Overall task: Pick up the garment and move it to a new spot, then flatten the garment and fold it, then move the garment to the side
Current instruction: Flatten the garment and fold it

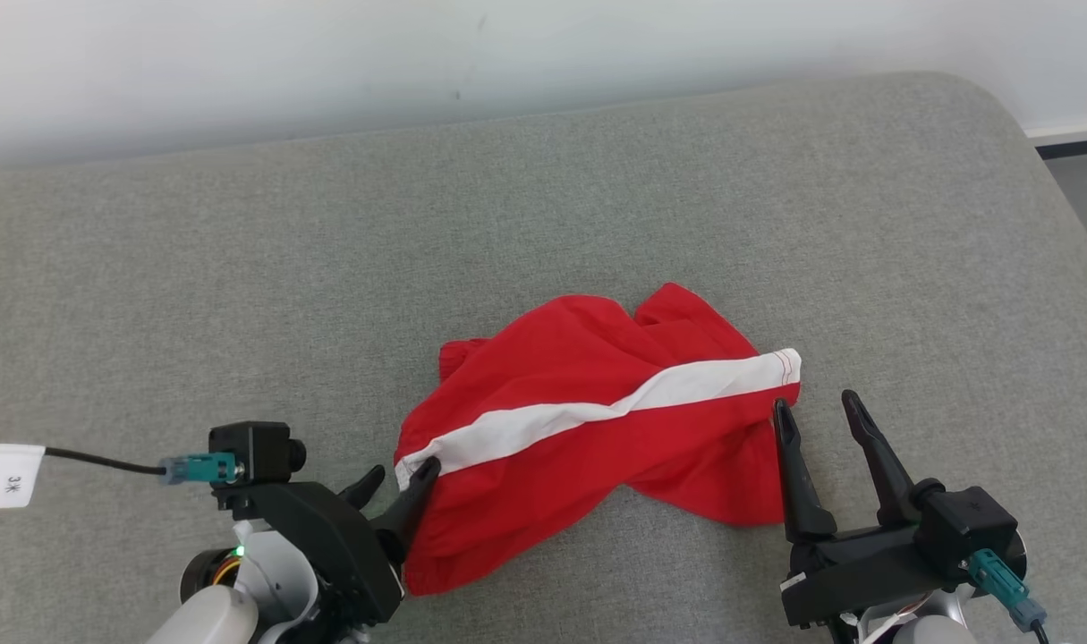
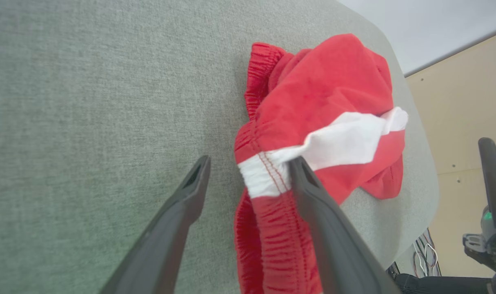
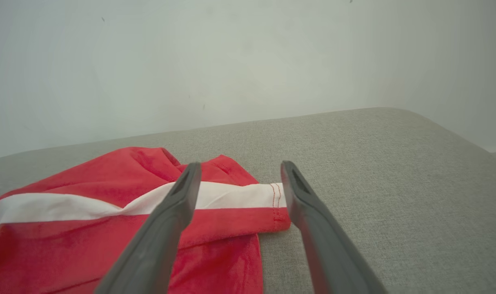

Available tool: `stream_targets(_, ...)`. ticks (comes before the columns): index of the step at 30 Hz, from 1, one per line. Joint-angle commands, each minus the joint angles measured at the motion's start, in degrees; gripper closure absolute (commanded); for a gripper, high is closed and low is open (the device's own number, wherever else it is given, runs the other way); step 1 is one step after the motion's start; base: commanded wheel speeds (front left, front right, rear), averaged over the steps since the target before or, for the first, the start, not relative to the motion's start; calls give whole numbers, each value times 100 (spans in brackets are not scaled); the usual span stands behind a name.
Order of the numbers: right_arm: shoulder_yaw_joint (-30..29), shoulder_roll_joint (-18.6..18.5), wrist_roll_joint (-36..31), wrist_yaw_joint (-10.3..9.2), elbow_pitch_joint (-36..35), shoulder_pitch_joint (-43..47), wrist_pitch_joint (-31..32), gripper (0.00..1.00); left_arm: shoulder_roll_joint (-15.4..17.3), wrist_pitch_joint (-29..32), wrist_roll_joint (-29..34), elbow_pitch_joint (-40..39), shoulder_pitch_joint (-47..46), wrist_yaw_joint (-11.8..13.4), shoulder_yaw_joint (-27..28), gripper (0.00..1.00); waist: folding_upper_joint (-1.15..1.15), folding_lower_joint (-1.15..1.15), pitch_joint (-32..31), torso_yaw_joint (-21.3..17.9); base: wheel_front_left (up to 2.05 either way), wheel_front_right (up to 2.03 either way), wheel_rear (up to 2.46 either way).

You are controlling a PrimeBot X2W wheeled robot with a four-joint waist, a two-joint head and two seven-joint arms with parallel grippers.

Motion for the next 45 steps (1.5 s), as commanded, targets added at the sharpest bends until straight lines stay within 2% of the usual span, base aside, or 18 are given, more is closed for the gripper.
stream_targets(1,-4,-1,-14,-13,8,-52,-29,0,-28,-10,28,39,-61,-19,-23,0,0,0,14,-13,0,0,0)
stream_targets(9,-30,-1,8,-13,1,-48,-53,0,164,76,-50,7,78,49,48,0,0,0,35,-2,0,0,0)
stream_targets(15,-121,0,-73,-13,-88,-59,-18,0,182,95,-182,-109,125,1,141,0,0,0,93,28,0,0,0)
stream_targets(16,-123,-1,-86,-13,-100,-63,-11,0,158,94,-189,-99,110,-7,133,22,0,0,105,30,0,0,0)
stream_targets(17,-118,-1,-91,-13,-109,-70,9,0,141,96,-180,-88,91,-22,115,50,0,0,118,30,0,0,0)
stream_targets(18,-104,0,-104,-13,-120,-81,37,0,136,80,-149,-83,68,-36,102,69,0,0,132,28,0,0,0)
stream_targets(19,-89,0,-131,-13,-128,-94,61,0,141,50,-90,-89,33,-37,92,100,0,0,150,27,0,0,0)
stream_targets(23,-195,-3,-255,-13,-177,-110,403,0,179,-89,153,-102,-17,13,4,100,0,0,232,22,0,0,0)
stream_targets(32,-634,-163,-493,-13,-301,-369,1855,0,55,-321,503,-325,-12,125,-196,100,0,0,463,107,0,0,0)
stream_targets(39,-547,-335,-191,-13,-49,-870,2581,0,26,-310,581,-342,-141,82,-233,100,0,0,614,196,0,0,0)
stream_targets(45,-428,-448,108,-13,225,-1170,2831,0,5,-286,603,-334,-251,63,-252,100,0,0,717,249,0,0,0)
